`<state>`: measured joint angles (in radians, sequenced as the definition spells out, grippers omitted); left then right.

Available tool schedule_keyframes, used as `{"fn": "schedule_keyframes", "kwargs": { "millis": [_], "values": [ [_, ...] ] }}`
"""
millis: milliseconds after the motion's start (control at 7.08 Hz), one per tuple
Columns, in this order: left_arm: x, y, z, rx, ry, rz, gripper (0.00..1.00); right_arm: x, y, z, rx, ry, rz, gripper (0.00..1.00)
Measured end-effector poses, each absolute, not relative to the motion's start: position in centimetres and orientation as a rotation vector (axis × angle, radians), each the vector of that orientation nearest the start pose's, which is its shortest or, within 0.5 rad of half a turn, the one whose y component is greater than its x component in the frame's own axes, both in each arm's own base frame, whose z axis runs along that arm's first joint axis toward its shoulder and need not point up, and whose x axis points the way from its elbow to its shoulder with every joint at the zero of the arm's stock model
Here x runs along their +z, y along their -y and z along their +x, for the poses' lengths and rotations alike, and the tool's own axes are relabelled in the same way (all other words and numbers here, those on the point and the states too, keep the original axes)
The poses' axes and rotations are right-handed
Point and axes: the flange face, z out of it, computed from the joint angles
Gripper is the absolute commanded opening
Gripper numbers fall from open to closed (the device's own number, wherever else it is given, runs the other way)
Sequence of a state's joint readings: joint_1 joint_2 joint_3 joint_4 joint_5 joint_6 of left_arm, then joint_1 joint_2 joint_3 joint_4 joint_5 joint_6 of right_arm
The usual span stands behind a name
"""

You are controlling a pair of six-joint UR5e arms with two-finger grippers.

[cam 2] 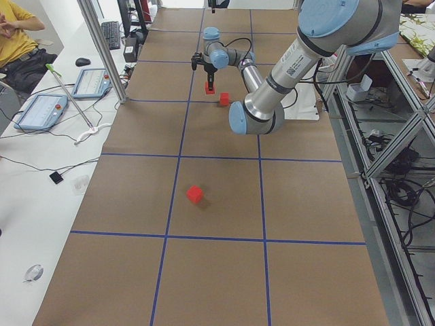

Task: Form red blocks into L shape at center
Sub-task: 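Carry the cube with the left gripper beside the center cube, farther from robot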

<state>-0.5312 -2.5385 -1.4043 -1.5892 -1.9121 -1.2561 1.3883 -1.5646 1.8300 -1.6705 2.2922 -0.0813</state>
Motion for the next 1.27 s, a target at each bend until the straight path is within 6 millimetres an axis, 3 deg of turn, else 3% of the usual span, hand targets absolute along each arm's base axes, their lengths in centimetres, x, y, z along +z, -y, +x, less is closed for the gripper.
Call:
{"fn": "schedule_keyframes", "kwargs": {
  "millis": [424,1271],
  "values": [
    [12.0,45.6,62.1,-0.049,-0.857,0.022,0.47,54.3,49.5,-2.3,-0.311,0.729,0.121,0.99],
    [13.4,45.0,62.6,-0.039,-0.861,0.027,0.47,54.3,49.5,-2.3,-0.311,0.729,0.121,0.99]
  ]
}}
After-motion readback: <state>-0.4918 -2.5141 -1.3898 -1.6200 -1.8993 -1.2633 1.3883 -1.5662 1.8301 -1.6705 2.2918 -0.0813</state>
